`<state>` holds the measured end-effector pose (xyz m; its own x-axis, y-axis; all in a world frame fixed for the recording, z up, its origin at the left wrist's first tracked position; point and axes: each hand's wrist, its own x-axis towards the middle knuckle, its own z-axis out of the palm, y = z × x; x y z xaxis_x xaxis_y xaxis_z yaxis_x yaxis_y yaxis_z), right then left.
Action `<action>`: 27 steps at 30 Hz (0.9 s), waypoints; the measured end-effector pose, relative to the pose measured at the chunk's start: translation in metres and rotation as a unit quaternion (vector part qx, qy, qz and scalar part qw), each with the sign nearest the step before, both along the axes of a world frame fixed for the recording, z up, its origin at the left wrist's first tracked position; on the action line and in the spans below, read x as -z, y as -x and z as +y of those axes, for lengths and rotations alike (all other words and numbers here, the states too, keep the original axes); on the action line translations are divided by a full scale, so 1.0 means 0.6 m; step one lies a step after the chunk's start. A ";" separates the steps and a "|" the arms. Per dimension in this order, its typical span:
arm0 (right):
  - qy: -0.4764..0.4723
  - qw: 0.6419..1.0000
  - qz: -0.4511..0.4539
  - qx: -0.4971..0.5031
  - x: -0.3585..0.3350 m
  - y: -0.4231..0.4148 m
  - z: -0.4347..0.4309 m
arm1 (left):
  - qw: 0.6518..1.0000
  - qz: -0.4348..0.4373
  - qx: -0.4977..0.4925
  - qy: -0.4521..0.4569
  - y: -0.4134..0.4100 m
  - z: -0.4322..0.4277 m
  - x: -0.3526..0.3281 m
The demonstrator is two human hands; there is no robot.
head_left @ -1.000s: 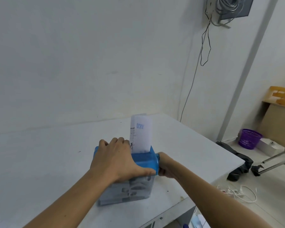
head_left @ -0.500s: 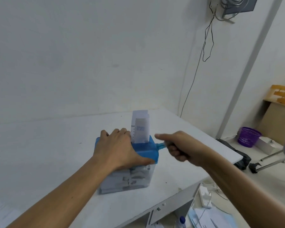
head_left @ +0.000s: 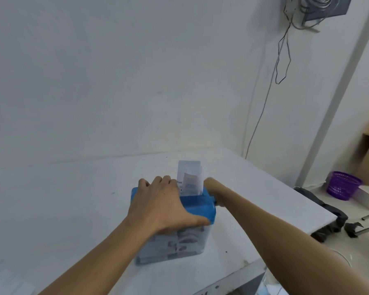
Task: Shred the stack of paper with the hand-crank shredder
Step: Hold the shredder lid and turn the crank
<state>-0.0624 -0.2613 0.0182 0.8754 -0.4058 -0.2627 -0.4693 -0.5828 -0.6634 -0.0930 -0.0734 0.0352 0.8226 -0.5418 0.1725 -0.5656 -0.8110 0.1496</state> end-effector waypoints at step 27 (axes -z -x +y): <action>-0.238 0.965 -0.114 -0.001 -0.110 0.152 -0.018 | 1.000 0.020 0.009 -0.003 0.015 -0.007 -0.015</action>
<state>-0.1536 -0.2721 0.0842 0.9330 -0.2857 -0.2188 -0.2783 -0.1874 -0.9420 -0.1021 -0.0774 0.0443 0.8192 -0.5570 0.1366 -0.5733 -0.8020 0.1676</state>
